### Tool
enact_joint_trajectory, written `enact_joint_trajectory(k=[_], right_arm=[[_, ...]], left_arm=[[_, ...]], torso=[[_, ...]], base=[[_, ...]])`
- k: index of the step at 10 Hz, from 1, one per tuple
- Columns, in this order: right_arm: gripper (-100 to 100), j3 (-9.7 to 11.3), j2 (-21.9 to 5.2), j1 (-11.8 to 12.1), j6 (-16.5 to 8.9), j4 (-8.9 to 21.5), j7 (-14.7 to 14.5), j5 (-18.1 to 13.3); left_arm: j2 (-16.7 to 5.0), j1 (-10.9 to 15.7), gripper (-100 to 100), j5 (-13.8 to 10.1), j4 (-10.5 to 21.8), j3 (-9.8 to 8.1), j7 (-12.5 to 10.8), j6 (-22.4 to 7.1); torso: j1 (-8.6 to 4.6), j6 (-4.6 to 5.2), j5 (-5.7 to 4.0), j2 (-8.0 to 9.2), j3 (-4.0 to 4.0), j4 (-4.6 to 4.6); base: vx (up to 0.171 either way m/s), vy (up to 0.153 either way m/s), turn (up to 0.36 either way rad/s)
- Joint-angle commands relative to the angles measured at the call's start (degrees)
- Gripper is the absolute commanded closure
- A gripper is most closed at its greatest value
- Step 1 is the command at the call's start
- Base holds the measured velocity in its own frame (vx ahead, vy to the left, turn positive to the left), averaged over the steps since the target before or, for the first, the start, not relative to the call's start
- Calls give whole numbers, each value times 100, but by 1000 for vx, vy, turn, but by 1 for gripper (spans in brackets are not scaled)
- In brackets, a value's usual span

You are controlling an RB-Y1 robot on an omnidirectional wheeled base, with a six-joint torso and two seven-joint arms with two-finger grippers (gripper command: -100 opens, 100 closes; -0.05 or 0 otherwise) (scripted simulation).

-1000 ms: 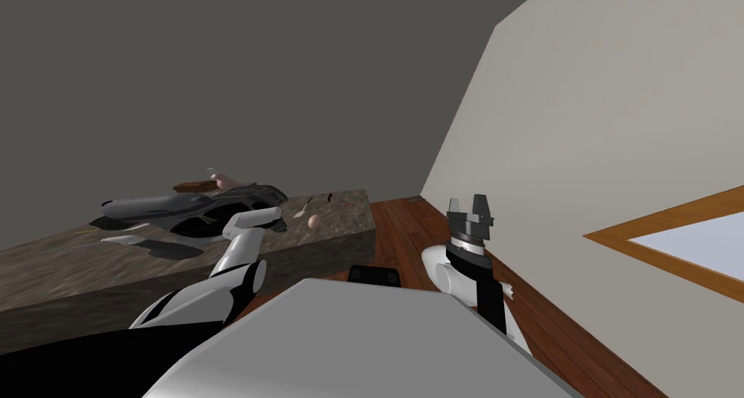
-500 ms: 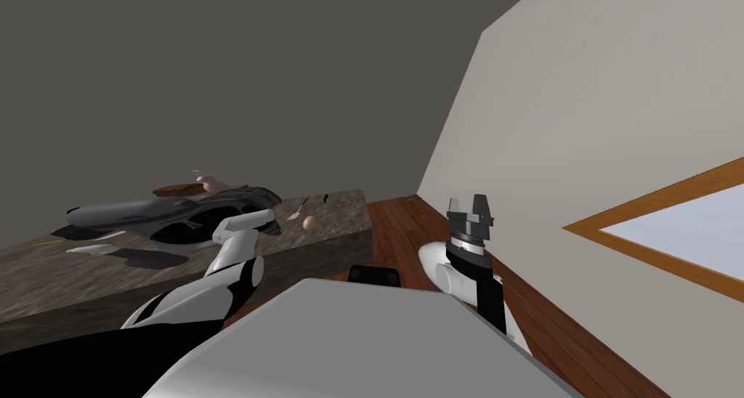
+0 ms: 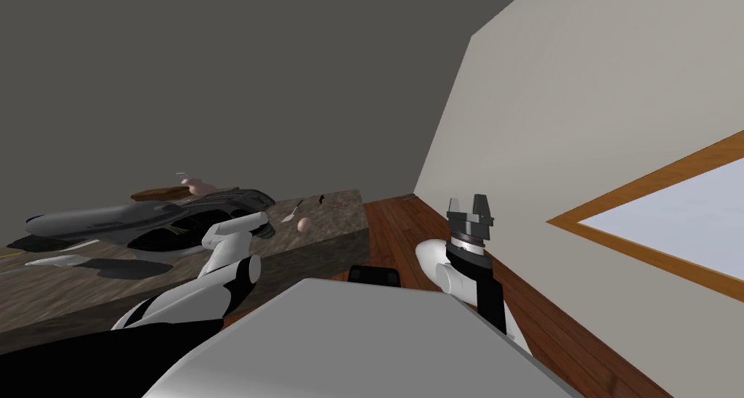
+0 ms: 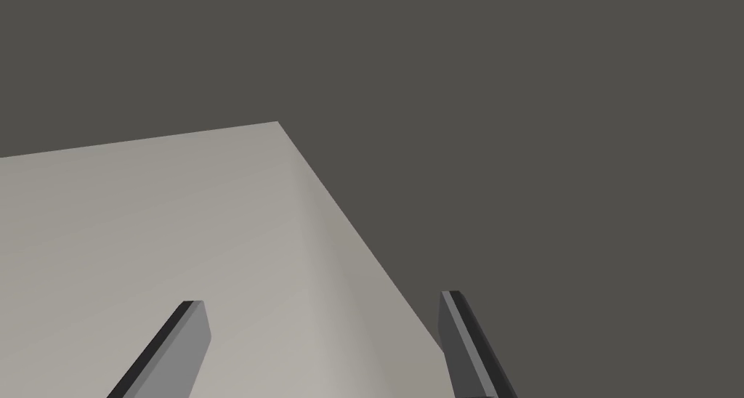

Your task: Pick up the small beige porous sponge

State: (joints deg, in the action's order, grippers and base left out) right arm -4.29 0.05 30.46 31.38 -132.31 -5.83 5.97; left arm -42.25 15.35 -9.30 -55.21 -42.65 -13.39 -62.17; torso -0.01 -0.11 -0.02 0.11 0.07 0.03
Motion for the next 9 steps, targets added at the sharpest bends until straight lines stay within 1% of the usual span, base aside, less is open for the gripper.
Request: enact_joint_trajectory(k=[1,4,5,6,7,8,9], right_arm=[[0,0,0,0,0,0,0,0],[0,0,0,0,0,0,0,0],[0,0,0,0,0,0,0,0],[0,0,0,0,0,0,0,0],[0,-1,0,1,0,0,0,0],[0,-1,-1,1,0,0,0,0],[0,-1,-1,1,0,0,0,0]], left_arm=[[0,0,100,0,0,0,0,0],[-4,2,100,0,-2,-1,-1,1],[-4,2,0,0,-2,-1,-1,1],[36,-17,100,-5,-197,153,-142,-149],[90,-58,100,-21,-354,332,-293,-285],[144,-99,100,-36,-583,511,-444,-421],[144,-99,100,-36,-703,511,-444,-421]], torso=[[0,0,0,0,0,0],[4,0,3,-1,-2,-2],[4,0,4,-2,-2,-2],[4,0,4,-2,-2,-2],[14,-7,4,-1,-1,-2],[22,-9,7,0,-1,-2],[28,-7,11,-3,-3,-3]], base=[[0,0,0],[0,0,0],[0,0,0],[2,30,101],[8,56,151],[14,63,150],[8,41,49]])
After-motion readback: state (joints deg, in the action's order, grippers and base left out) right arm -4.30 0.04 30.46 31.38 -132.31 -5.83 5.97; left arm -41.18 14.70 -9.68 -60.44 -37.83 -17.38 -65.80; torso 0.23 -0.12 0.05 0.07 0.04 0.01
